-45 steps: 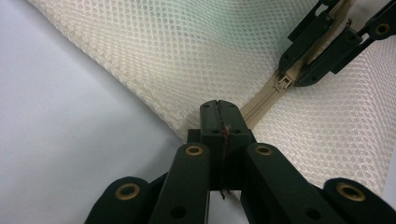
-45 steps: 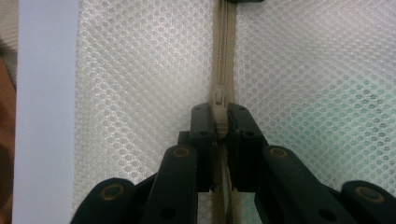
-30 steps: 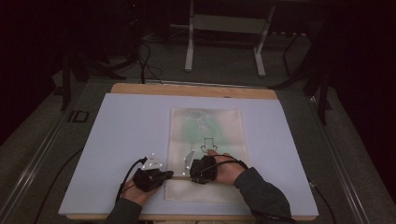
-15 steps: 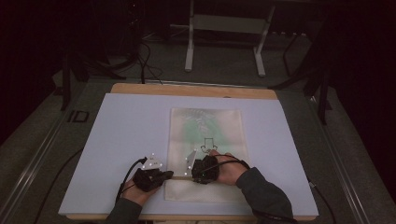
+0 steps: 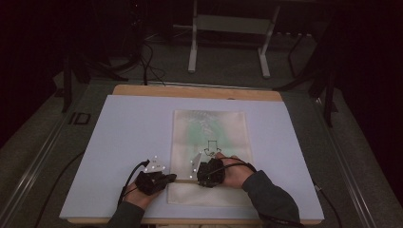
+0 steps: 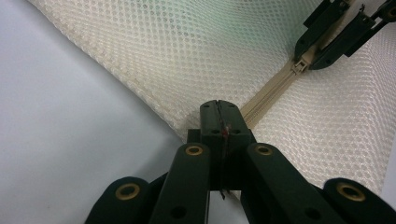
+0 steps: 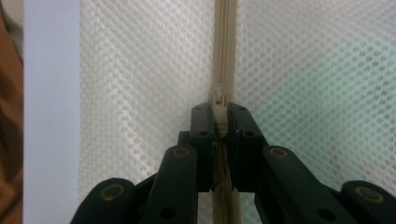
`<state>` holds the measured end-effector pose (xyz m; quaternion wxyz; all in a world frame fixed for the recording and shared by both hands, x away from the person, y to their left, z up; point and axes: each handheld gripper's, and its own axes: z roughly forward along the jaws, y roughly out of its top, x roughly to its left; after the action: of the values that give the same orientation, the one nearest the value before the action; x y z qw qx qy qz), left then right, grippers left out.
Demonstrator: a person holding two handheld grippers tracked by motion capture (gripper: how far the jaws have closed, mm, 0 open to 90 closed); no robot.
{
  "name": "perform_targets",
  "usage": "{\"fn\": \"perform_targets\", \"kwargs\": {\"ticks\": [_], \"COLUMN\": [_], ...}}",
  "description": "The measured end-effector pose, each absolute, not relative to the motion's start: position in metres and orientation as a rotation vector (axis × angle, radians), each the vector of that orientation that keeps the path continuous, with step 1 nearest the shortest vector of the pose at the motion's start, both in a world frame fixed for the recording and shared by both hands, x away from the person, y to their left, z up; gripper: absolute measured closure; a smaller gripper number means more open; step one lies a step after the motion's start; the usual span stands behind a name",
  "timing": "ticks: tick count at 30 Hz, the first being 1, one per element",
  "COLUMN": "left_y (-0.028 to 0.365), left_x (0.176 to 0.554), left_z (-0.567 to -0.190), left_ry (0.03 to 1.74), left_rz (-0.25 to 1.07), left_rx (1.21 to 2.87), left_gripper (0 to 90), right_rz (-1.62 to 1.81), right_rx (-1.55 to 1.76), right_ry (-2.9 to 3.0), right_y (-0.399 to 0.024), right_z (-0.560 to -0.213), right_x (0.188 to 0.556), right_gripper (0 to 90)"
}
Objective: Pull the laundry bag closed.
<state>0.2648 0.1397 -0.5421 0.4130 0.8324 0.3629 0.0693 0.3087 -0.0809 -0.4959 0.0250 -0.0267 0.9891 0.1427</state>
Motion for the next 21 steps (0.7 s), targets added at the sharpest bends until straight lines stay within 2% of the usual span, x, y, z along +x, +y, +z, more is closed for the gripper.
{"fn": "perform_targets", "kwargs": {"ticks": [21], "left_y": [0.14], "left_x": [0.265], "left_z": [-0.542], "left_ry": [0.914], "left_rz": [0.174], "left_rx": [2.093], "left_gripper": [89.5], "right_rz": [0.43], "right_rx": [-0.054], "right_ry": [3.061], "right_y": [-0.096], "right_z": [-0.493], "right_x": [0.309], "right_gripper": [82.2]}}
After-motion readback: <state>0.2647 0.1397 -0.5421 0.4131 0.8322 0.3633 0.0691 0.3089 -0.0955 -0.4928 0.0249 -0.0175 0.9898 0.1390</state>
